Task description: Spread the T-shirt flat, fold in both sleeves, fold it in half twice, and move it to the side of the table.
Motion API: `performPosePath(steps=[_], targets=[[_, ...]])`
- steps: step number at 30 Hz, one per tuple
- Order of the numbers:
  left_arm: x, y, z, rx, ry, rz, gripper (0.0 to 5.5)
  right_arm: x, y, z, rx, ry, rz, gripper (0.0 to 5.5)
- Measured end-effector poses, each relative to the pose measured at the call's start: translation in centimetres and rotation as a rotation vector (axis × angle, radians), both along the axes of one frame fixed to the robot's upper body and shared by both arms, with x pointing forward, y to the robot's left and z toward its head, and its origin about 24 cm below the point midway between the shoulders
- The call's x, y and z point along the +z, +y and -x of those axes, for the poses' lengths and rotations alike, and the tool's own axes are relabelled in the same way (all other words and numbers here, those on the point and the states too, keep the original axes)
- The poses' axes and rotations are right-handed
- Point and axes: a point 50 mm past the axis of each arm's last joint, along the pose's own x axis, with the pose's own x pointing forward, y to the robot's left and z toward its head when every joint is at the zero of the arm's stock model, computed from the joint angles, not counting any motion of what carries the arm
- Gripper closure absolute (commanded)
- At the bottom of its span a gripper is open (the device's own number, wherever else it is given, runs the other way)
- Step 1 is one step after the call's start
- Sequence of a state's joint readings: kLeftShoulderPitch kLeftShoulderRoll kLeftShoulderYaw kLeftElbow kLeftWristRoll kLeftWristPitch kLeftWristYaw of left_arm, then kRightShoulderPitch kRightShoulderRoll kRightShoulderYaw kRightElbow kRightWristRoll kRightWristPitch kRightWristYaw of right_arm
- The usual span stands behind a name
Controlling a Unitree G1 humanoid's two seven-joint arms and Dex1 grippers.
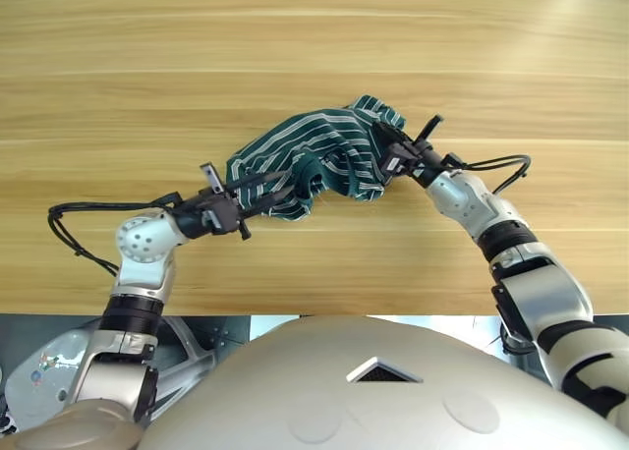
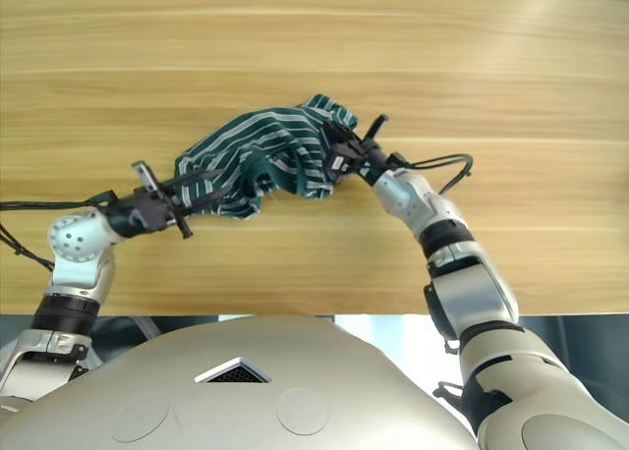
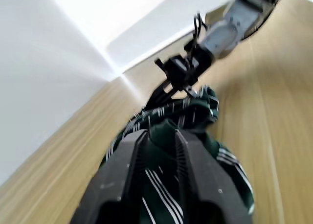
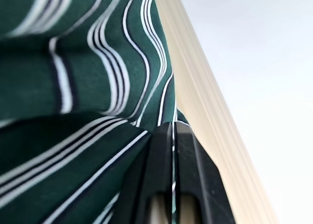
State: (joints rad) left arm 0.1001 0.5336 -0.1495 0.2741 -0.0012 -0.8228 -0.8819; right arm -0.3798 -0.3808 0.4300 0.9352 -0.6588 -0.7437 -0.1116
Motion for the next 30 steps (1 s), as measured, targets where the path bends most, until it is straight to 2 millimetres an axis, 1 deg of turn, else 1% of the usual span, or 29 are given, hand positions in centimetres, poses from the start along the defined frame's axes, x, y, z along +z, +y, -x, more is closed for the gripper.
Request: performPosePath(steps=[4, 5, 9, 11, 14, 15, 17, 20, 21, 24, 30], targets=[[-0.8, 0.8, -0.6, 0.002, -0.033, -0.193, 4.43, 0.1, 0.0, 0.1, 0.022, -0.011, 0.025, 5.44], [-0.9, 1.0, -0.6, -0.018, -0.041, -0.252, 4.43, 0.2, 0.0, 0.1, 0.029, -0.015, 0.031, 5.44], [-0.8, 1.3, -0.4, -0.098, -0.055, -0.376, 4.43, 0.4, 0.1, 0.3, 0.056, -0.027, 0.049, 5.44], [-0.5, 1.3, -0.3, -0.139, -0.068, -0.421, 4.43, 0.6, 0.2, 0.6, 0.092, -0.024, 0.071, 5.44], [-0.5, 1.4, -0.3, -0.207, -0.064, -0.506, 4.43, 1.1, 0.2, 1.8, 0.192, 0.011, 0.116, 5.44], [-0.4, 1.3, -0.4, -0.231, -0.066, -0.527, 4.43, 1.4, 0.0, 2.3, 0.227, 0.025, 0.138, 5.44], [0.2, 1.0, -0.8, -0.266, -0.086, -0.552, 4.43, 2.2, -1.2, 3.2, 0.285, 0.064, 0.216, 5.44], [1.0, 0.3, -1.6, -0.281, -0.123, -0.559, 4.43, 3.3, -3.3, 4.0, 0.3, 0.14, 0.33, 5.44], [0.9, 0.2, -1.6, -0.277, -0.119, -0.561, 4.43, 4.0, -3.5, 4.1, 0.313, 0.147, 0.337, 5.44], [1.0, 0.1, -1.8, -0.274, -0.121, -0.562, 4.43, 6.1, -3.7, 3.9, 0.336, 0.128, 0.373, 5.44], [0.7, 0.2, -2.4, -0.27, -0.137, -0.613, 4.43, 7.3, -4.2, 2.1, 0.306, 0.125, 0.507, 5.44]])
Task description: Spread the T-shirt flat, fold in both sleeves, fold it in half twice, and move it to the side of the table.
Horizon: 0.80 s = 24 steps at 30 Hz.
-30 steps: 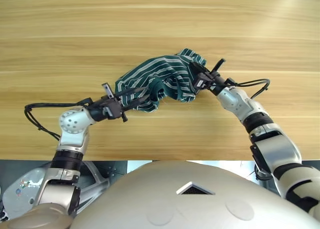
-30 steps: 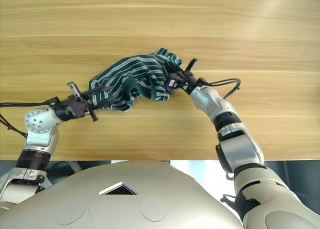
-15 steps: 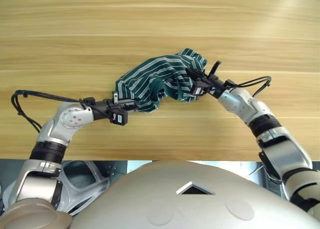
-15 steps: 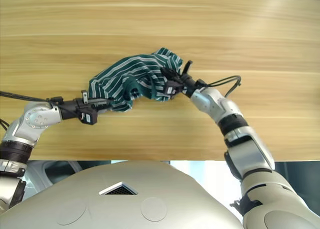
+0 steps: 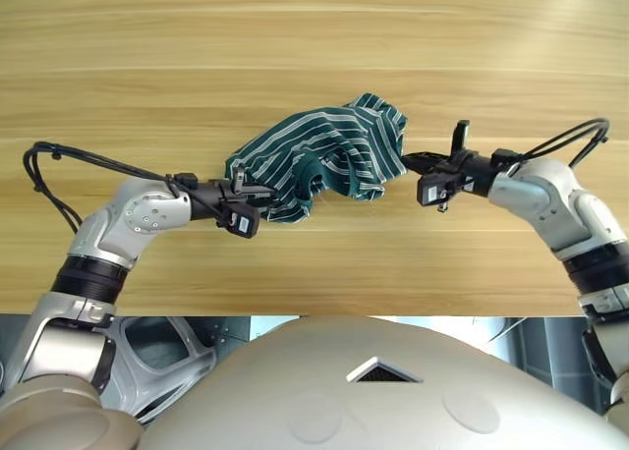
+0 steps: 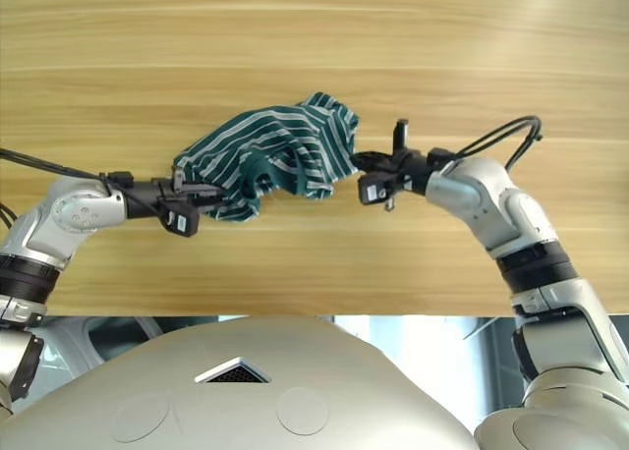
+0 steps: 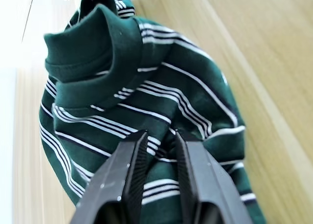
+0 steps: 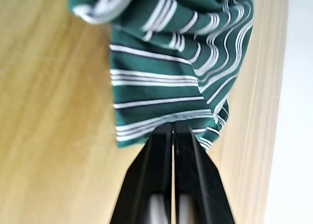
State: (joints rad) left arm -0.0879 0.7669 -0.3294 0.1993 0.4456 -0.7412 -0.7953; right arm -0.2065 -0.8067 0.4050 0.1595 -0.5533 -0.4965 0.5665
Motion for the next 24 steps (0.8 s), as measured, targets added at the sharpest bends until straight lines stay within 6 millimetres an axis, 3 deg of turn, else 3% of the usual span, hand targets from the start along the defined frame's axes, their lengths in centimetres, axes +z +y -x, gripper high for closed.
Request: performPosePath(steps=[5, 14, 24], targets=[[-0.4, 0.2, -0.1, -0.013, -0.001, -0.023, 4.43, 0.6, 0.8, -1.3, 0.044, -0.04, 0.092, 5.44], [-0.9, -0.3, 0.2, -0.062, 0.013, -0.007, 4.43, -1.8, 3.6, -1.2, 0.127, 0.029, 0.103, 5.44], [-0.8, 0.4, -0.3, -0.052, 0.024, -0.027, 4.43, -3.1, 2.9, -1.7, 0.115, 0.062, 0.099, 5.44]])
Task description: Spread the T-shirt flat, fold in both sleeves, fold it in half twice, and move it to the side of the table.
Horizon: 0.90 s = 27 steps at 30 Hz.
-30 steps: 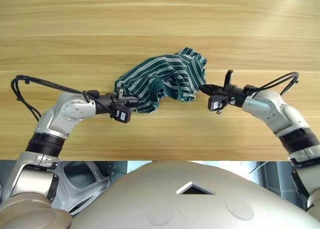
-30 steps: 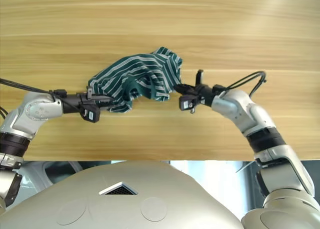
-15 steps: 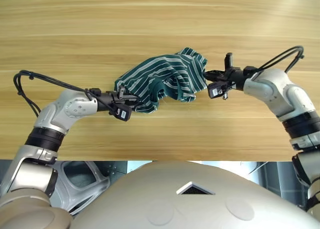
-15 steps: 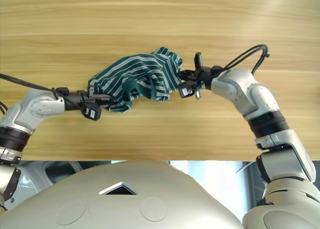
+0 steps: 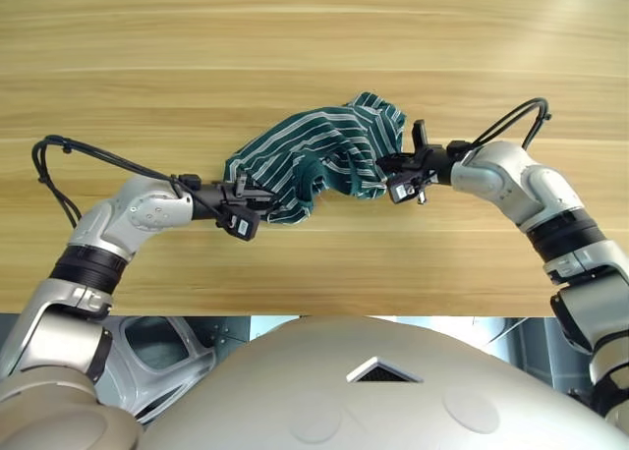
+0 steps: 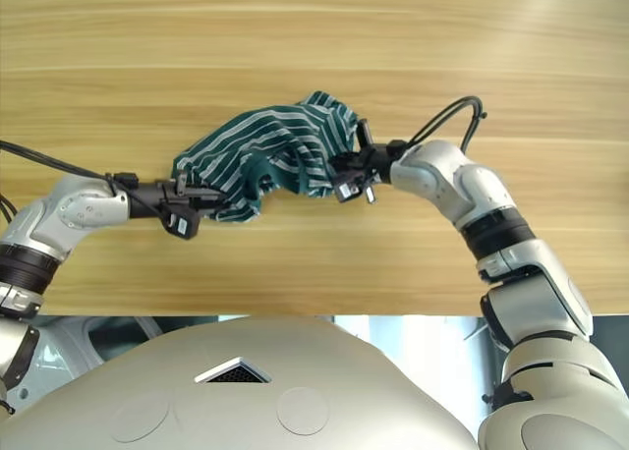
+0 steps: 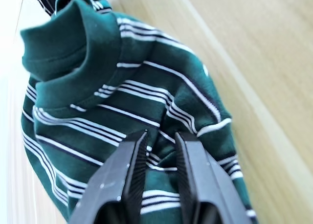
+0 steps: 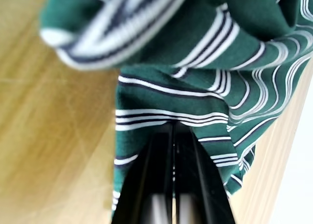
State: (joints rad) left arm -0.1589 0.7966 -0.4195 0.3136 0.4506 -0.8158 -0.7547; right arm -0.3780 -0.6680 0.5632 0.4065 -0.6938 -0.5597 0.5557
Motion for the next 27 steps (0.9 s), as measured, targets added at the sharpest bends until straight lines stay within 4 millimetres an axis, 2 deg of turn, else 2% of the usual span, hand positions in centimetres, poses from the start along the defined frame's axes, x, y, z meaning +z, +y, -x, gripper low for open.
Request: performPosePath(steps=[8, 12, 17, 20, 23, 24, 27], targets=[[0.6, 2.5, -0.7, 0.036, -0.001, -0.114, 4.43, -0.6, -2.3, 0.1, -0.079, 0.014, -0.003, 5.44], [1.1, 5.8, -2.9, 0.185, -0.014, -0.194, 4.43, -0.3, -4.9, 0.6, -0.146, 0.024, 0.021, 5.44], [1.3, 8.4, -5.6, 0.327, -0.09, -0.263, 4.43, 0.1, -5.8, 1.1, -0.173, 0.047, 0.001, 5.44], [1.1, 8.8, -6.4, 0.367, -0.121, -0.268, 4.43, 0.5, -6.3, 1.4, -0.18, 0.061, -0.007, 5.44], [1.0, 8.4, -6.2, 0.348, -0.108, -0.217, 4.43, 0.6, -6.5, 1.6, -0.185, 0.07, -0.013, 5.44], [0.9, 8.0, -5.9, 0.332, -0.09, -0.183, 4.43, 0.7, -6.5, 1.6, -0.186, 0.07, -0.013, 5.44], [0.1, 4.9, -4.0, 0.209, 0.012, 0.02, 4.43, 0.7, -6.6, 1.6, -0.195, 0.072, -0.028, 5.44]])
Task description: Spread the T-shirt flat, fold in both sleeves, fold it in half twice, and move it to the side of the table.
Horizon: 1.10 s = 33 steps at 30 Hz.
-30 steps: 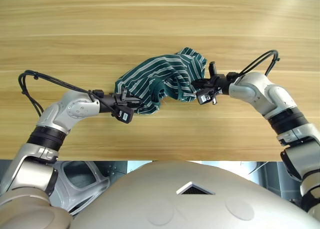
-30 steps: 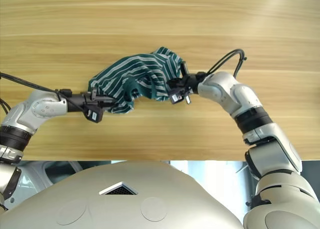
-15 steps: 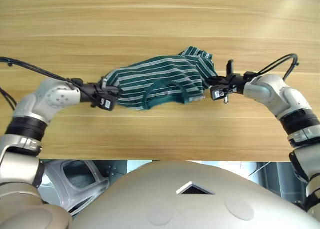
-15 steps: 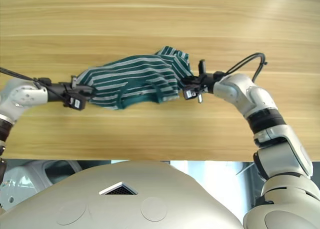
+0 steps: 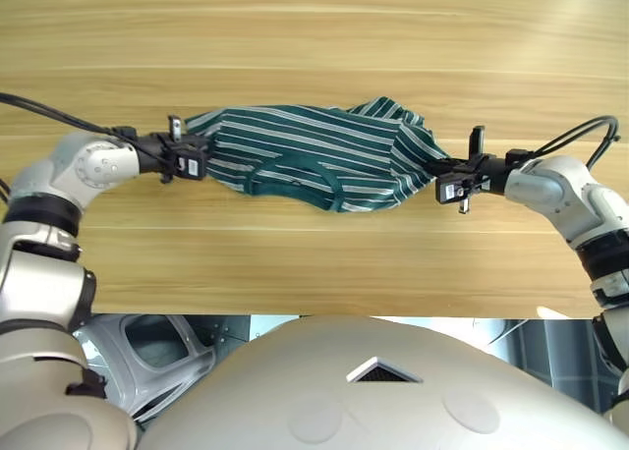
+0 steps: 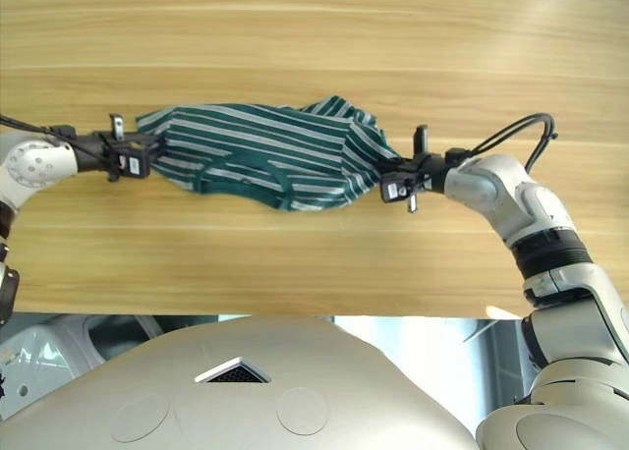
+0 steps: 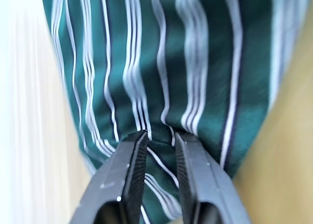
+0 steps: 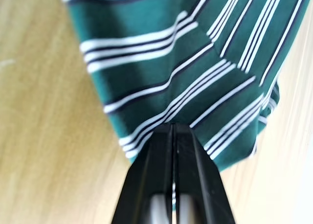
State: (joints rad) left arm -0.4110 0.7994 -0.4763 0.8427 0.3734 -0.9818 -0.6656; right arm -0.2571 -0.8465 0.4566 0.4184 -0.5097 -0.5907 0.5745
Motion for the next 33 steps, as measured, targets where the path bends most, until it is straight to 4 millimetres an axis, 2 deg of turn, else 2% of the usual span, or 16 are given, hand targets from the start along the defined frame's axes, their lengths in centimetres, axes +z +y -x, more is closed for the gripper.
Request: performPosePath(steps=[3, 5, 11, 15, 18, 21, 25, 28, 31, 33], targets=[[0.1, -2.0, 2.1, -0.081, 0.096, 0.173, 4.43, 0.2, -0.1, 0.2, -0.014, 0.028, -0.039, 5.44], [1.3, -2.8, 3.0, -0.131, 0.129, 0.267, 4.43, 0.3, 0.0, 0.4, -0.013, 0.054, -0.059, 5.44], [2.5, -1.4, 2.6, -0.068, 0.101, 0.25, 4.43, 1.1, 0.0, 1.0, -0.011, 0.152, -0.176, 5.44], [3.5, 0.0, 2.0, -0.008, 0.049, 0.209, 3.73, 3.9, -2.4, 1.1, -0.041, 0.141, -0.239, 4.72], [4.0, 0.3, 1.9, 0.006, 0.042, 0.214, 3.36, 5.1, -3.2, 1.1, -0.057, 0.105, -0.265, 4.32], [3.8, 0.2, 2.7, -0.008, 0.09, 0.224, 2.88, 6.4, -3.7, 0.8, -0.069, 0.043, -0.315, 3.76], [3.8, -0.5, 4.6, -0.067, 0.185, 0.274, 2.32, 6.8, -2.0, 2.1, 0.02, 0.07, -0.397, 3.15], [3.2, -0.8, 5.6, -0.092, 0.252, 0.269, 1.78, 5.4, 0.1, 3.7, 0.09, 0.148, -0.434, 2.58], [2.7, -0.9, 5.6, -0.089, 0.254, 0.237, 1.33, 4.9, 1.6, 4.6, 0.142, 0.19, -0.43, 2.07], [1.8, -0.9, 5.4, -0.069, 0.244, 0.2, 1.03, 3.8, 2.9, 5.7, 0.182, 0.226, -0.418, 1.84]])
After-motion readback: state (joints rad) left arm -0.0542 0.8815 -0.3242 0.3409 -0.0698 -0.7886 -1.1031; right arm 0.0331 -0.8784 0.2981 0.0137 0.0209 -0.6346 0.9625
